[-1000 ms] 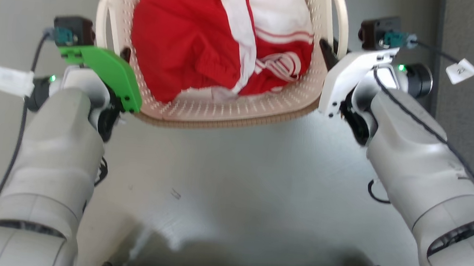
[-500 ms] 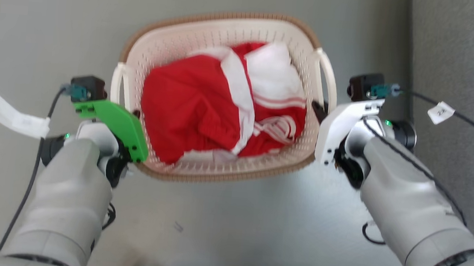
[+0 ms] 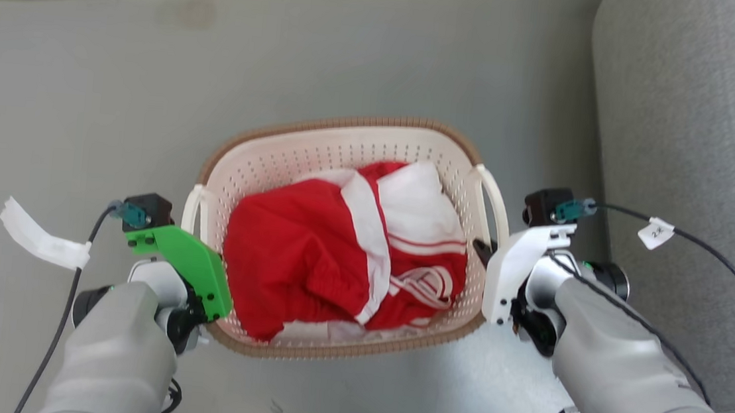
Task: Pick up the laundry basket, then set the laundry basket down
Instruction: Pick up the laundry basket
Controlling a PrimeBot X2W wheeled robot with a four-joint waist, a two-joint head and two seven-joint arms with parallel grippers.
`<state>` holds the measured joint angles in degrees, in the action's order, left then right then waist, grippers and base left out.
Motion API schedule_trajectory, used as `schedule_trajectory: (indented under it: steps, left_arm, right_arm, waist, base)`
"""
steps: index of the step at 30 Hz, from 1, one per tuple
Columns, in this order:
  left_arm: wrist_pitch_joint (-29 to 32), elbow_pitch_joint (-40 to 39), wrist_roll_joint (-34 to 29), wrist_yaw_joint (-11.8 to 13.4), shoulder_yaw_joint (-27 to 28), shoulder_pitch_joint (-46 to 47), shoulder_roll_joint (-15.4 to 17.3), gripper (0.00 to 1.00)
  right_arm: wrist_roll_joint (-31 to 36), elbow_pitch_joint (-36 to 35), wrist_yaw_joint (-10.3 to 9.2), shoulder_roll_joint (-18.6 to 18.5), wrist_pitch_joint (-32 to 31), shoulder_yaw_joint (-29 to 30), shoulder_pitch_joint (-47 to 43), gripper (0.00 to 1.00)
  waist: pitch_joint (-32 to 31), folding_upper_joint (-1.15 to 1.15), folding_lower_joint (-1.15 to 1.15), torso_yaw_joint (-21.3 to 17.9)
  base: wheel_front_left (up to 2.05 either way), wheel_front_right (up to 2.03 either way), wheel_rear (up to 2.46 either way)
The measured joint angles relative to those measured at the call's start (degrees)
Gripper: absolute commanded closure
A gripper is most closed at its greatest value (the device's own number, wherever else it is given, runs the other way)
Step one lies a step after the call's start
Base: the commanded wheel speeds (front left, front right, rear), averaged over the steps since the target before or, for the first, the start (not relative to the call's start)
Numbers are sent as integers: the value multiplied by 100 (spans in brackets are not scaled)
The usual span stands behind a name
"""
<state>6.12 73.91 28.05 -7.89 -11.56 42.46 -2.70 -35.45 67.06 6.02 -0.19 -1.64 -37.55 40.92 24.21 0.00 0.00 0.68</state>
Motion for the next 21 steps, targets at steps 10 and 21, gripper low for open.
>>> schedule_trajectory:
  steps: [10, 21]
  left_arm:
    - [283, 14, 54, 0, -4, -355, -4, 100]
    - [454, 23, 200, 1, -93, -868, -3, 100]
  right_arm:
    - [-250, -11, 19, 7, -231, -143, -430, 100]
    - [-421, -65, 20, 10, -398, -326, -887, 100]
  waist:
    - [-627, 0, 0, -20]
    - [-1206, 0, 0, -24]
  base:
    - [0, 0, 0]
    - [0, 0, 0]
